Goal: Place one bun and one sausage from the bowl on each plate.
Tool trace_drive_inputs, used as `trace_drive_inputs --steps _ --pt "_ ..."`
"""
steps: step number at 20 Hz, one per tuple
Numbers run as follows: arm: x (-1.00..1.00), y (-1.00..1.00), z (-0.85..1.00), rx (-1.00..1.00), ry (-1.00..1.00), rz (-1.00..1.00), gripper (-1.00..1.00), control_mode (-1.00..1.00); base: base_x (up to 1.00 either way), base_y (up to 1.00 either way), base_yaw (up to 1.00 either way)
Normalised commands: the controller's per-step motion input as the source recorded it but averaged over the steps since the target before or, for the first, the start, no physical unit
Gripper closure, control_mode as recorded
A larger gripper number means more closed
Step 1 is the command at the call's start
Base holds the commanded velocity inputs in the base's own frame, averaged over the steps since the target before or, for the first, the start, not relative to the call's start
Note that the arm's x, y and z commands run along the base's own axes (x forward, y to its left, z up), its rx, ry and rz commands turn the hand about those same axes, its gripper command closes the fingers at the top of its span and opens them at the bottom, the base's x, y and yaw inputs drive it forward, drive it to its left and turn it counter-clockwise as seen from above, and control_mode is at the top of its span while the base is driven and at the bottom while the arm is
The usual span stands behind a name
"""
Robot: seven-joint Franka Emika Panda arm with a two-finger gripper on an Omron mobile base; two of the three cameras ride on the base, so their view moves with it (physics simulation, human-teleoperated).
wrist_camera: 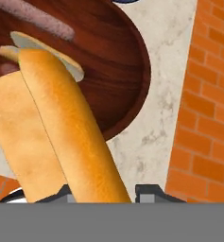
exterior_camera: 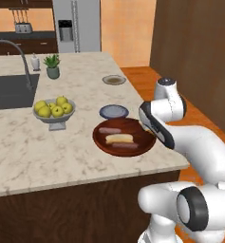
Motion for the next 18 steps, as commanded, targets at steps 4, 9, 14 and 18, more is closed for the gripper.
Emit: trace_drive_inputs --steps 4,9,14,18 --pt "0.0 0.0 0.0 0.0 0.0 0.0 1.0 1.0 -0.41 -0.99 0.02" --pt "0.0 0.0 0.0 0.0 0.0 0.0 1.0 1.0 0.0 -1.0 0.34" --pt "0.0 0.0 0.0 0.0 0.0 0.0 1.0 1.0 0.05 -0.99 0.5" --pt "0.0 0.0 0.0 0.0 0.0 0.0 1.0 1.0 0.09 -0.97 0.49"
